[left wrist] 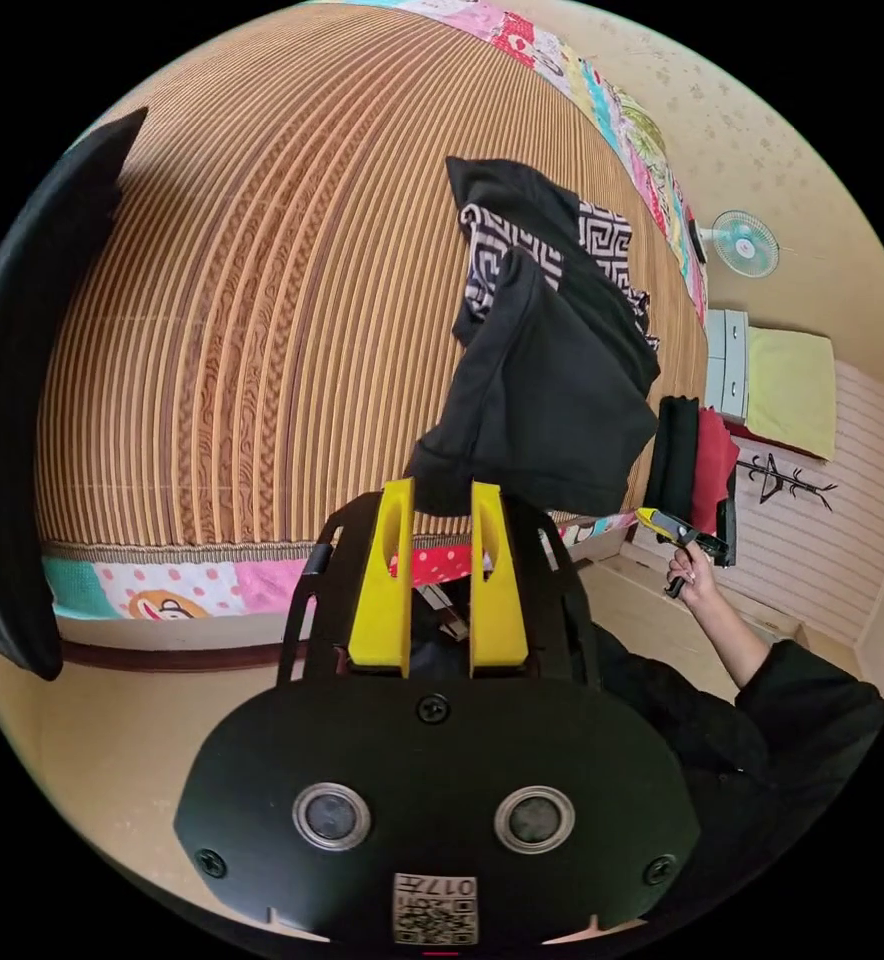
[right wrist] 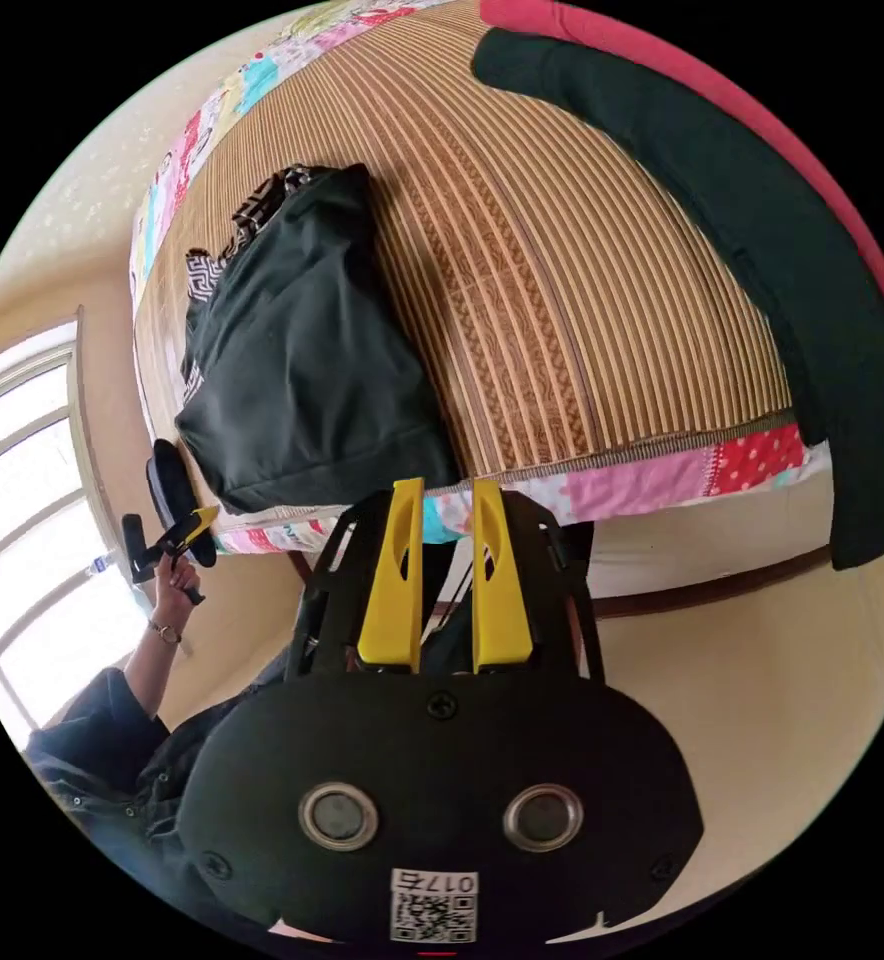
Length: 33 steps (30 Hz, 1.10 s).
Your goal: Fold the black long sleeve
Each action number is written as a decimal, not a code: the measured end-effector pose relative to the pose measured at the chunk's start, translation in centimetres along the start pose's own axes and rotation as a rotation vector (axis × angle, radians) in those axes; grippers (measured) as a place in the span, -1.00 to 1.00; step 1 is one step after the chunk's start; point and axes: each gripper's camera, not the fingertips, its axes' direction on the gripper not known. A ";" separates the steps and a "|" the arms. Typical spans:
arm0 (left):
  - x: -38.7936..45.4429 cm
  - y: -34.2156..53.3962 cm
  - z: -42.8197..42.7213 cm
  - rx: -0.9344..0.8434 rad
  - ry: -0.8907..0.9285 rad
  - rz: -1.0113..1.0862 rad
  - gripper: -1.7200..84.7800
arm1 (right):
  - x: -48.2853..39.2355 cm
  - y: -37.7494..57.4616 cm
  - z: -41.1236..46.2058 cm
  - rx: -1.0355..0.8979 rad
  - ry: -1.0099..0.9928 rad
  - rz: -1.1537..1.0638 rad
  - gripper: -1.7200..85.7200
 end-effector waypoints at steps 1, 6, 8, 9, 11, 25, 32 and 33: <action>0.6 -0.3 0.5 -0.032 -0.050 0.002 -0.76 | 0.4 0.3 0.1 0.000 -0.025 0.010 -0.78; 2.6 -1.6 0.4 -0.098 -0.154 0.007 -0.87 | 0.4 -0.4 -0.1 0.028 -0.093 0.009 -0.77; 2.9 -1.9 -0.3 -0.110 -0.155 0.010 -0.90 | -0.2 -1.8 0.4 0.016 -0.039 -0.010 -0.76; 2.9 -2.0 -0.9 -0.113 -0.145 0.015 -0.91 | -0.3 -2.1 0.6 0.010 -0.027 -0.018 -0.76; 2.7 -1.9 -1.9 -0.114 -0.119 0.007 -0.93 | -0.6 -3.7 2.0 -0.035 0.000 -0.048 -0.77; 0.8 6.6 -8.8 -0.225 0.247 -0.027 -0.97 | 5.1 -1.0 2.2 -0.163 -0.178 -0.045 -0.95; -1.8 15.7 -6.3 -0.424 0.311 -0.195 -0.98 | 13.2 6.7 2.5 -0.181 -0.011 0.277 -0.96; -2.1 16.9 -5.9 -0.445 0.323 -0.228 -0.98 | 13.5 7.1 2.7 -0.177 -0.024 0.295 -0.96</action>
